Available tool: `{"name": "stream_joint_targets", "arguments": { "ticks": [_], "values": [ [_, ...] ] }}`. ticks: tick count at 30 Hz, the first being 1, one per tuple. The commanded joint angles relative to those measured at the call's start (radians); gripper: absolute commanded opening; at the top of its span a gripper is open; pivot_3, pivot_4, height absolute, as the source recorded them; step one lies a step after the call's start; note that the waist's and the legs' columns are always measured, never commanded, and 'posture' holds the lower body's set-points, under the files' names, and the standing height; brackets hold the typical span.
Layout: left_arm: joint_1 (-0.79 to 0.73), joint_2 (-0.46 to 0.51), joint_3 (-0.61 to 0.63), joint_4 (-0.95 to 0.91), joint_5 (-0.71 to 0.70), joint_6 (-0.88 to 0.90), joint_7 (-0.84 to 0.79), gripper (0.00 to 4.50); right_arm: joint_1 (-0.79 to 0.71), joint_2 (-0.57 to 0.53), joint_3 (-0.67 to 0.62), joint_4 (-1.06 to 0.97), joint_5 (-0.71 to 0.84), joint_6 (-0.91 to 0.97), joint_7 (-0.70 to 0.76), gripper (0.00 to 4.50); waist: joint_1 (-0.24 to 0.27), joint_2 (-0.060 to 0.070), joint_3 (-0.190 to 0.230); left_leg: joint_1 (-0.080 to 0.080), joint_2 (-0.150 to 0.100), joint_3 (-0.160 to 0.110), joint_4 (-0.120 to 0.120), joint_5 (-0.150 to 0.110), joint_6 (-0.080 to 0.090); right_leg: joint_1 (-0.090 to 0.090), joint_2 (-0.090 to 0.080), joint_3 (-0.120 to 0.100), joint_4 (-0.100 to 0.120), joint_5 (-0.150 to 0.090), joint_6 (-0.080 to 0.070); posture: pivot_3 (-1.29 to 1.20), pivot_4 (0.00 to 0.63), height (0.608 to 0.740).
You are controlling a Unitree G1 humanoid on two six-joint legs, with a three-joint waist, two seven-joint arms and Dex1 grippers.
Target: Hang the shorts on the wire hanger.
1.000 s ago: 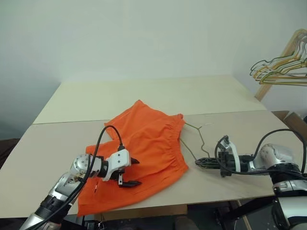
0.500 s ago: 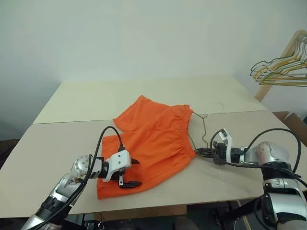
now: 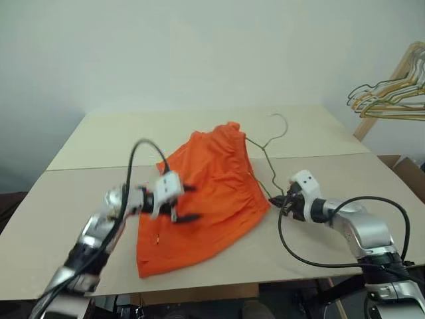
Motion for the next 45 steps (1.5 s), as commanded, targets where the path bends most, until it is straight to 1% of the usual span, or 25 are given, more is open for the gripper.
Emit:
{"name": "stream_joint_targets", "arguments": {
  "ticks": [1,3,5,7,10,11,12,15,18,20,22,26,30,35,38,44,45],
  "values": [
    [-0.26,-0.001,0.066,0.197,-0.02,-0.097,-0.038,4.36,-0.024,-0.028,0.005,-0.079,-0.047,-0.07,-0.003,0.0,-0.004,-0.001,0.0,0.0,0.0,0.0,0.0,0.002,-0.004,0.001,0.001,0.0,0.001,0.0,0.0,-0.2,0.0,0.74],
    [-0.465,0.016,0.048,0.416,0.009,-0.181,-0.146,4.36,-0.028,-0.042,0.025,-0.109,-0.075,-0.089,0.006,0.0,-0.01,-0.002,0.002,-0.002,0.0,0.0,0.002,0.003,-0.005,0.0,0.001,-0.001,0.0,0.0,0.0,-0.19,0.0,0.74],
    [-0.627,0.028,0.012,0.628,0.057,-0.287,-0.256,4.36,-0.035,-0.049,0.036,-0.134,-0.079,-0.083,0.02,0.0,-0.024,-0.002,0.002,-0.003,-0.001,0.0,0.003,0.003,-0.005,0.0,0.002,-0.002,-0.001,0.0,0.001,-0.19,0.0,0.74],
    [-0.76,0.027,-0.023,0.806,0.119,-0.393,-0.327,4.36,-0.043,-0.053,0.044,-0.151,-0.086,-0.082,0.026,0.0,-0.033,-0.003,0.002,-0.003,-0.002,-0.001,0.003,0.003,-0.004,0.001,0.002,-0.002,-0.003,-0.001,0.002,-0.19,0.0,0.74],
    [-0.905,0.019,-0.061,0.998,0.184,-0.462,-0.461,4.36,-0.053,-0.059,0.061,-0.16,-0.107,-0.1,0.036,0.0,-0.044,-0.005,0.004,-0.002,-0.004,-0.002,0.004,0.002,-0.002,0.001,0.001,0.0,-0.004,-0.002,0.004,-0.2,0.0,0.74],
    [-0.937,0.021,-0.1,1.039,0.181,-0.453,-0.492,4.36,-0.058,-0.056,0.06,-0.16,-0.105,-0.092,0.037,0.0,-0.048,-0.006,0.005,-0.003,-0.005,-0.002,0.004,0.001,-0.001,0.001,0.001,0.0,-0.004,-0.002,0.004,-0.2,0.0,0.74],
    [-0.96,0.023,-0.142,1.069,0.174,-0.453,-0.508,4.36,-0.062,-0.057,0.062,-0.161,-0.109,-0.089,0.037,0.0,-0.051,-0.007,0.006,-0.002,-0.004,-0.002,0.004,-0.002,0.003,0.001,0.001,0.0,-0.004,-0.003,0.005,-0.2,0.0,0.74],
    [-1.004,0.01,-0.224,1.135,0.197,-0.487,-0.511,4.36,-0.067,-0.065,0.081,-0.171,-0.138,-0.103,0.036,0.0,-0.055,-0.008,0.007,-0.003,-0.004,-0.003,0.005,-0.002,0.004,0.0,0.001,0.001,-0.004,-0.003,0.005,-0.21,0.0,0.74],
    [-1.019,-0.013,-0.248,1.169,0.211,-0.511,-0.511,4.36,-0.07,-0.063,0.088,-0.184,-0.15,-0.094,0.036,0.0,-0.054,-0.009,0.008,-0.004,-0.003,-0.003,0.005,-0.002,0.004,-0.001,0.001,0.001,0.001,-0.003,0.005,-0.22,0.0,0.74],
    [-1.019,-0.022,-0.273,1.183,0.256,-0.557,-0.511,4.36,-0.064,-0.072,0.106,-0.193,-0.179,-0.11,0.037,0.0,-0.055,-0.009,0.008,-0.004,-0.003,-0.003,0.005,-0.002,0.004,-0.002,0.001,0.001,0.001,-0.003,0.006,-0.22,0.0,0.74],
    [-1.014,-0.033,-0.272,1.192,0.309,-0.598,-0.511,4.36,-0.059,-0.067,0.107,-0.203,-0.181,-0.107,0.036,0.0,-0.055,-0.01,0.009,-0.004,-0.003,-0.003,0.005,-0.002,0.004,-0.002,0.001,0.001,0.001,-0.003,0.006,-0.23,0.0,0.74],
    [-0.999,-0.071,-0.233,1.205,0.342,-0.604,-0.478,4.36,-0.056,-0.065,0.117,-0.232,-0.192,-0.102,0.033,0.0,-0.053,-0.011,0.01,-0.005,-0.003,-0.003,0.005,-0.002,0.004,-0.002,0.001,0.001,0.001,-0.003,0.006,-0.24,0.0,0.74],
    [-0.992,-0.086,-0.233,1.21,0.392,-0.626,-0.488,4.36,-0.056,-0.066,0.122,-0.254,-0.208,-0.098,0.032,0.0,-0.056,-0.011,0.01,-0.005,-0.003,-0.003,0.005,-0.002,0.004,-0.002,0.0,0.001,0.001,-0.003,0.006,-0.24,0.0,0.74],
    [-0.979,-0.098,-0.25,1.221,0.47,-0.606,-0.42,4.36,-0.055,-0.064,0.124,-0.274,-0.218,-0.093,0.035,0.0,-0.058,-0.011,0.01,-0.005,-0.003,-0.003,0.005,-0.002,0.004,-0.002,0.0,0.001,0.001,-0.003,0.006,-0.25,0.0,0.74],
    [-0.971,-0.099,-0.247,1.226,0.504,-0.602,-0.401,3.81,-0.055,-0.067,0.127,-0.278,-0.226,-0.091,0.037,0.0,-0.06,-0.011,0.01,-0.005,-0.003,-0.003,0.005,-0.002,0.004,-0.002,0.0,0.001,0.001,-0.003,0.006,-0.25,0.0,0.74],
    [-0.967,-0.105,-0.226,1.227,0.526,-0.601,-0.398,1.96,-0.052,-0.064,0.124,-0.285,-0.24,-0.095,0.03,0.0,-0.059,-0.011,0.01,-0.005,-0.003,-0.003,0.006,-0.002,0.004,-0.002,0.0,0.001,0.001,-0.003,0.006,-0.25,0.0,0.74],
    [-0.965,-0.105,-0.227,1.226,0.533,-0.607,-0.394,1.6,-0.051,-0.068,0.129,-0.285,-0.25,-0.103,0.03,0.0,-0.06,-0.011,0.01,-0.005,-0.003,-0.003,0.006,-0.002,0.004,-0.002,0.0,0.001,0.001,-0.003,0.006,-0.25,0.0,0.74]
  ]
}}
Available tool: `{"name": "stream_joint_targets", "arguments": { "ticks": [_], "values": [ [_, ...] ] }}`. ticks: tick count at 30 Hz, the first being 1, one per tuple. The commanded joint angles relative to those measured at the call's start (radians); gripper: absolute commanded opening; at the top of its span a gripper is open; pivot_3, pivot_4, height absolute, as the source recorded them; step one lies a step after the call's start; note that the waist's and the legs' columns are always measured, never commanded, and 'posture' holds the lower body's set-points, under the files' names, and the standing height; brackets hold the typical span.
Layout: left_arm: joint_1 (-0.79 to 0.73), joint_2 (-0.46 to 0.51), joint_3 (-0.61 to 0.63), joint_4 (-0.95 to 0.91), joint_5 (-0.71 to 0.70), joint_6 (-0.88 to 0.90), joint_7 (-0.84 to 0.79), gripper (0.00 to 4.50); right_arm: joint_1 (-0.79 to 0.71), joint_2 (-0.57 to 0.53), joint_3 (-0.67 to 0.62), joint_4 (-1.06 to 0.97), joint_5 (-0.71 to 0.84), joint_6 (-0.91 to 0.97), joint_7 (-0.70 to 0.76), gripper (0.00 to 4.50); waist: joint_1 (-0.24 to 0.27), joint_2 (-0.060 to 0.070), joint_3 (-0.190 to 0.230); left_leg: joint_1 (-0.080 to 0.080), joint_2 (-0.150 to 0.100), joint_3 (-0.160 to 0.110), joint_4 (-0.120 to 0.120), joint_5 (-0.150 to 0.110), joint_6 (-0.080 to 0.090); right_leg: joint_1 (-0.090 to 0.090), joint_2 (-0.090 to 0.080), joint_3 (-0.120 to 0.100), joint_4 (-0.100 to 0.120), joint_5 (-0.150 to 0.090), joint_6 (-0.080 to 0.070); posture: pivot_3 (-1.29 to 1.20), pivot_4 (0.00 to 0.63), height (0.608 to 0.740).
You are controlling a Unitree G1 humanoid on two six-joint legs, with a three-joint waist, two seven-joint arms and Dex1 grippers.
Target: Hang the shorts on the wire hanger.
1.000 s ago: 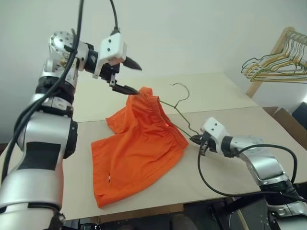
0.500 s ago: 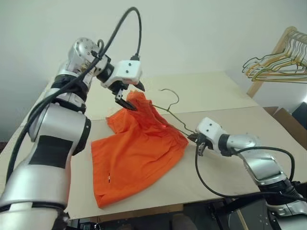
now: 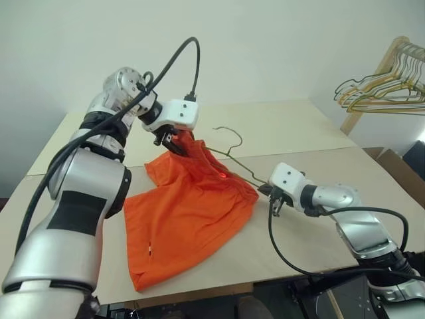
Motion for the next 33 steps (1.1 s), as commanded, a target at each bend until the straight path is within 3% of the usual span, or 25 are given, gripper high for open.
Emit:
{"name": "stream_joint_targets", "arguments": {
  "ticks": [1,5,12,18,21,27,31,33],
  "values": [
    [-0.014,-0.001,0.014,-0.011,0.017,-0.01,0.016,1.31,-0.007,-0.009,-0.005,-0.044,-0.019,-0.03,-0.007,0.0,0.0,0.0,0.0,0.0,0.0,0.0,0.0,0.0,0.0,0.0,0.0,0.0,0.0,0.0,0.0,-0.25,0.0,0.74],
    [-0.014,-0.005,0.029,-0.01,0.012,-0.003,0.01,0.04,-0.006,-0.002,-0.006,-0.044,-0.028,-0.037,-0.012,0.0,0.0,0.0,0.0,0.0,0.0,0.0,0.0,0.0,0.0,0.0,0.0,0.0,0.0,0.0,0.0,-0.25,0.0,0.74],
    [-0.004,-0.001,0.044,-0.011,0.021,-0.008,0.03,0.04,-0.007,0.003,0.0,-0.054,-0.052,-0.063,-0.027,0.0,-0.002,0.0,0.0,0.0,0.0,0.0,0.0,0.0,0.0,0.0,0.0,0.0,0.0,0.0,0.0,-0.25,0.0,0.74],
    [0.011,0.005,0.071,-0.015,0.013,-0.023,0.036,0.04,0.003,0.018,-0.008,-0.003,-0.119,-0.248,-0.09,0.0,-0.004,0.0,0.0,0.0,0.0,0.0,0.0,0.0,0.0,0.0,0.0,0.0,0.0,0.0,0.0,-0.25,0.0,0.74],
    [0.013,0.014,0.091,-0.018,0.003,-0.031,0.036,0.0,-0.007,0.025,-0.022,-0.008,-0.117,-0.242,-0.089,0.79,-0.011,0.0,0.0,0.0,0.0,0.0,0.0,0.001,-0.001,0.0,0.0,0.0,0.001,0.0,0.0,-0.25,0.0,0.74],
    [0.008,0.033,0.12,-0.022,-0.006,-0.042,0.02,0.0,0.007,0.023,-0.031,-0.031,-0.1,-0.232,-0.063,2.82,-0.025,0.0,0.0,0.0,0.0,-0.001,0.001,0.001,-0.002,0.0,0.0,0.0,0.001,0.0,0.0,-0.25,0.0,0.74],
    [-0.001,0.058,0.126,-0.026,0.001,-0.063,0.025,0.0,0.037,0.026,-0.144,-0.015,-0.015,-0.173,-0.067,4.19,-0.026,0.0,0.0,0.0,0.0,-0.001,0.001,0.001,-0.002,0.0,0.0,0.0,0.001,0.0,0.0,-0.25,0.0,0.74],
    [-0.009,0.074,0.136,-0.028,-0.005,-0.065,0.013,0.0,0.052,0.015,-0.234,0.007,0.041,-0.135,-0.072,4.46,-0.025,0.0,0.0,0.0,0.0,-0.001,0.001,0.001,-0.002,0.001,0.0,0.0,0.001,0.0,0.0,-0.25,0.0,0.74]
  ]
}}
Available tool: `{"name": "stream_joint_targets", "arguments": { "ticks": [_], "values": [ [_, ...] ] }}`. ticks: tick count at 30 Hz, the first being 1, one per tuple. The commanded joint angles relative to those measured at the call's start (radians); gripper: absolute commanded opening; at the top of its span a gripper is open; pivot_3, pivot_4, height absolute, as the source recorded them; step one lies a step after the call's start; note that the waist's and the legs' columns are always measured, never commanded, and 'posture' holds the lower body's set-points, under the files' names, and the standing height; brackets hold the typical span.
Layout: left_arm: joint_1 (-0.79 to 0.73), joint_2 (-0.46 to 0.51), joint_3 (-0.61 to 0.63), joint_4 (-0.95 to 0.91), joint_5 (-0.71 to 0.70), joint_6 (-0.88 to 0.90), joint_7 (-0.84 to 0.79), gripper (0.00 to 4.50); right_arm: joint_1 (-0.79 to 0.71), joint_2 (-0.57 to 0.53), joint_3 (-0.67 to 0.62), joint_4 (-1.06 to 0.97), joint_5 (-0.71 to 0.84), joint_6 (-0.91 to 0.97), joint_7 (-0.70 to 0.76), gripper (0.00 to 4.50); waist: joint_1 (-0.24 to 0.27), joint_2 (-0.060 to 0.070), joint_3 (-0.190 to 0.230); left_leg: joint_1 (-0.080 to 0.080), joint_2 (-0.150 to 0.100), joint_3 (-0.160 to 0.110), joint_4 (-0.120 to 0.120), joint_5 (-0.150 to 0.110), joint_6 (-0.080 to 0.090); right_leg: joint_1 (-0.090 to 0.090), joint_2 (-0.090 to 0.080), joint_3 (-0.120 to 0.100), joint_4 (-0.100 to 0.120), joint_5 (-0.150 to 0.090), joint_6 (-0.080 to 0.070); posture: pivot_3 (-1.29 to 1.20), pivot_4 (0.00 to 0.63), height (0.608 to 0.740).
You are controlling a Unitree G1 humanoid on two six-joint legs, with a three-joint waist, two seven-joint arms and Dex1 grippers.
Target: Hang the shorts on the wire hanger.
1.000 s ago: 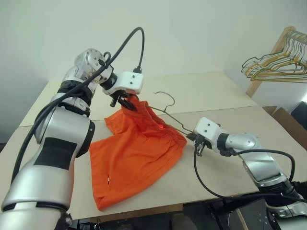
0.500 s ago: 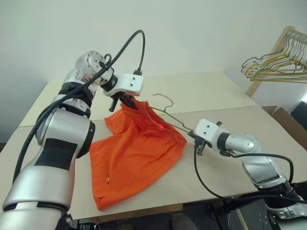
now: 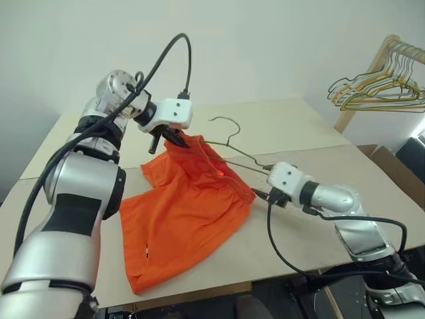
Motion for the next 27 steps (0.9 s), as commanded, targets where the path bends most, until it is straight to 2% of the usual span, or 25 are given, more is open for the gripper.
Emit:
{"name": "stream_joint_targets", "arguments": {
  "ticks": [1,6,9,14,17,27],
  "values": [
    [-0.041,0.041,0.038,-0.026,-0.026,-0.012,-0.008,0.0,0.01,-0.019,-0.174,0.008,0.098,0.063,-0.005,4.46,0.001,0.0,0.0,0.0,0.0,0.0,0.0,0.0,0.0,0.0,0.0,0.0,0.0,0.0,0.0,-0.25,0.0,0.74],
    [-0.051,0.065,0.068,-0.033,-0.05,-0.022,-0.063,0.0,0.069,-0.028,-0.322,0.06,0.219,0.127,0.026,4.46,0.003,0.0,0.0,0.0,0.0,-0.001,0.0,0.0,0.0,0.001,0.0,-0.002,0.0,0.0,0.0,-0.25,0.0,0.74],
    [-0.056,0.073,0.082,-0.037,-0.055,-0.027,-0.067,0.0,0.129,0.021,-0.36,0.056,0.342,0.126,0.09,4.46,0.001,0.0,0.0,0.0,0.0,-0.002,0.0,0.0,0.001,0.001,0.0,-0.002,0.0,0.0,0.0,-0.25,0.0,0.74],
    [-0.067,0.084,0.103,-0.041,-0.068,-0.026,-0.085,0.0,0.157,0.148,-0.303,0.055,0.474,0.194,0.102,4.46,-0.011,0.0,0.0,0.001,0.001,-0.002,0.0,-0.001,0.001,0.001,0.0,-0.001,0.001,0.0,0.0,-0.24,0.0,0.74],
    [-0.068,0.088,0.106,-0.043,-0.072,-0.03,-0.094,0.0,0.132,0.216,-0.235,0.121,0.453,0.189,0.08,4.46,-0.016,0.0,0.0,0.002,0.001,-0.002,0.0,-0.001,0.001,0.001,0.0,0.0,0.002,0.0,0.0,-0.23,0.0,0.74],
    [-0.067,0.092,0.107,-0.049,-0.077,-0.027,-0.104,0.0,0.078,0.288,-0.12,0.189,0.454,0.165,0.11,4.46,-0.017,0.0,0.0,0.001,-0.001,-0.003,0.001,0.0,0.0,0.0,-0.002,-0.001,0.007,0.0,0.001,-0.21,0.0,0.74]
  ]
}}
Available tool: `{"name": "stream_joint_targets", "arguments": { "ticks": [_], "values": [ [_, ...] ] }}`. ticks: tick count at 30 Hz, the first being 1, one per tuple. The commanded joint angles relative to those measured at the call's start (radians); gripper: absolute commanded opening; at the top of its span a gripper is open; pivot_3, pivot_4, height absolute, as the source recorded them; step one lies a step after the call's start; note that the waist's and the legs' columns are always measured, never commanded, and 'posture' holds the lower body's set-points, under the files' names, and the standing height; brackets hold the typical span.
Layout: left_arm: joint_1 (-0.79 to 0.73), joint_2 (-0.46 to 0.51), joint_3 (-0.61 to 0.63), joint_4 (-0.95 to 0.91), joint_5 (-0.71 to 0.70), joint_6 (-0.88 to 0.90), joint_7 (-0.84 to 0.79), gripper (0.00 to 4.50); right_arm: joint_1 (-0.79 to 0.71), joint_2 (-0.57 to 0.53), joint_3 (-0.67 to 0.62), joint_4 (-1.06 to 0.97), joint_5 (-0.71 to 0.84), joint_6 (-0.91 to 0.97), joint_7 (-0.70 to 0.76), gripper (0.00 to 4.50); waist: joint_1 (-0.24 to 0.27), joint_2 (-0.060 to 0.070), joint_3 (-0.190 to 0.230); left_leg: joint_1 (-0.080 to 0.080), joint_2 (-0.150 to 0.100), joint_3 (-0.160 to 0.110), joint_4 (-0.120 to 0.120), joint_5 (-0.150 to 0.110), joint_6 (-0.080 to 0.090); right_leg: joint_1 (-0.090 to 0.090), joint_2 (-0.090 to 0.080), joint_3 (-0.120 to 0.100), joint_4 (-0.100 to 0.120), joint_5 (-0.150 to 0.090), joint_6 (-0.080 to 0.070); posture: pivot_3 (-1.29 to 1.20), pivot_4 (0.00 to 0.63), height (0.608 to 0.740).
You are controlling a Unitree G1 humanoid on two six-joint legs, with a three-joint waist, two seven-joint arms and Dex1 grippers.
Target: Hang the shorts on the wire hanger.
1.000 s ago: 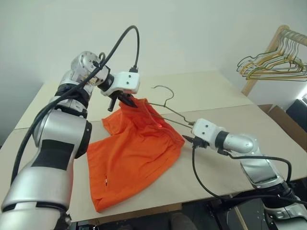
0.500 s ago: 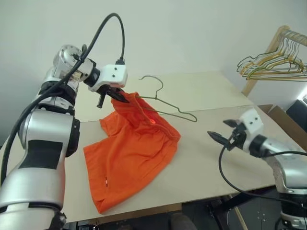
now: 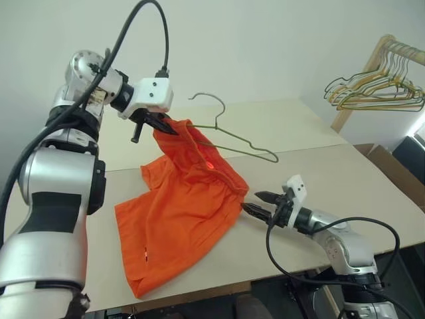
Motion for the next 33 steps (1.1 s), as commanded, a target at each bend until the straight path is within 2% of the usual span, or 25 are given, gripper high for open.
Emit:
{"name": "stream_joint_targets", "arguments": {
  "ticks": [1,3,5,16,22,33],
  "values": [
    [-0.035,0.007,0.021,-0.031,-0.022,-0.003,0.001,0.0,-0.041,0.023,0.03,0.009,0.013,-0.024,0.023,4.46,-0.001,0.0,0.0,0.0,0.0,0.0,0.0,0.0,0.0,0.0,0.0,0.0,0.0,0.0,0.0,-0.21,0.0,0.74],
    [-0.033,0.005,0.021,-0.032,-0.023,-0.003,0.001,0.0,-0.057,0.039,0.041,0.029,0.004,-0.026,0.013,4.19,0.0,0.0,0.0,0.0,0.0,0.0,0.0,0.0,0.001,0.0,0.0,0.0,0.0,0.0,0.0,-0.21,0.0,0.74],
    [-0.031,0.004,0.021,-0.032,-0.024,-0.004,0.001,0.0,-0.069,0.05,0.043,0.05,0.001,-0.028,0.004,3.72,0.0,0.0,0.0,0.0,0.0,-0.001,0.0,0.0,0.001,0.0,0.0,0.0,0.001,0.0,0.0,-0.21,0.0,0.74],
    [-0.029,0.005,0.025,-0.027,-0.041,0.008,-0.01,0.0,-0.058,0.046,0.011,0.069,-0.001,-0.037,-0.031,0.1,-0.001,0.0,0.0,0.0,0.0,-0.002,0.0,0.0,0.0,0.0,0.0,-0.001,0.002,0.0,0.0,-0.23,0.0,0.74],
    [-0.01,0.032,-0.017,-0.029,-0.09,-0.011,-0.013,0.0,-0.051,0.007,-0.088,0.068,0.033,-0.015,-0.063,0.04,-0.002,0.0,0.0,0.0,0.0,-0.003,0.0,0.0,0.0,0.0,0.0,-0.001,0.002,0.0,0.0,-0.24,0.0,0.74],
    [0.036,0.094,-0.13,-0.055,-0.213,-0.008,-0.013,0.0,-0.096,-0.167,-0.165,0.171,0.1,0.055,0.029,0.04,-0.005,0.0,0.0,0.0,0.0,-0.003,0.0,-0.001,0.001,0.0,0.0,-0.001,0.001,0.0,0.0,-0.23,0.0,0.74]
  ]
}}
